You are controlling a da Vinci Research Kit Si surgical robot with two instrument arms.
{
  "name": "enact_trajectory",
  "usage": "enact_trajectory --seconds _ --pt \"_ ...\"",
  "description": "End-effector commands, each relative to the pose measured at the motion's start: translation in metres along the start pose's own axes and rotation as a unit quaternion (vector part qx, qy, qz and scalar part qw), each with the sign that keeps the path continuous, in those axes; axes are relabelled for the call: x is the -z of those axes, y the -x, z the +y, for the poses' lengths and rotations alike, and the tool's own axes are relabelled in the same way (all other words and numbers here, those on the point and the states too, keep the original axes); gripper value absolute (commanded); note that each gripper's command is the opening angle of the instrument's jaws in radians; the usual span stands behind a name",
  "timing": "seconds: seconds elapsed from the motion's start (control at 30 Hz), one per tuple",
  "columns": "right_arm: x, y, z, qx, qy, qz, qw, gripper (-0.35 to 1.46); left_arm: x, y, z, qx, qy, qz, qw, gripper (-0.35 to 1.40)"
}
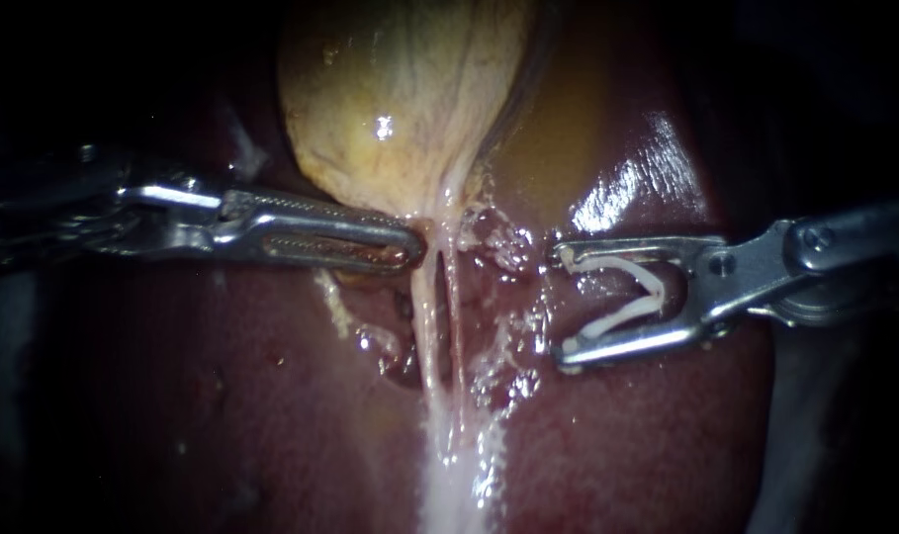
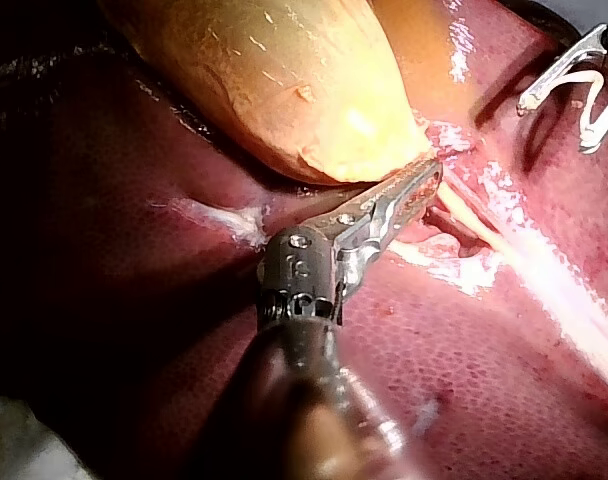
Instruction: Clipping first clip left tube
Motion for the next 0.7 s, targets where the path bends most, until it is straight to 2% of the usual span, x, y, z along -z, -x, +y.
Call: enact_trajectory --seconds 0.03,0.23,0.5,0.6,0.7 --pt "0.0000 0.0000 0.0000 0.000 0.000 0.000 1.0000 0.49 0.0001 0.0000 0.0000 0.000 0.000 0.000 1.0000 -0.35" --pt "0.0000 0.0000 0.0000 0.000 0.000 0.000 1.0000 0.49 0.0018 -0.0003 0.0006 0.001 0.004 -0.002 1.0000 -0.35" --pt "0.0000 0.0000 -0.0001 0.000 0.000 0.000 1.0000 0.49 0.0056 -0.0018 0.0043 0.009 0.004 -0.003 1.0000 -0.35" --pt "0.0000 0.0000 -0.0001 0.000 0.000 0.000 1.0000 0.49 0.0069 -0.0025 0.0057 0.012 0.003 0.003 0.9999 -0.35" --pt "0.0000 0.0000 -0.0001 0.000 0.000 0.000 1.0000 0.49 0.0076 -0.0028 0.0066 0.008 0.004 0.004 1.0000 -0.35"
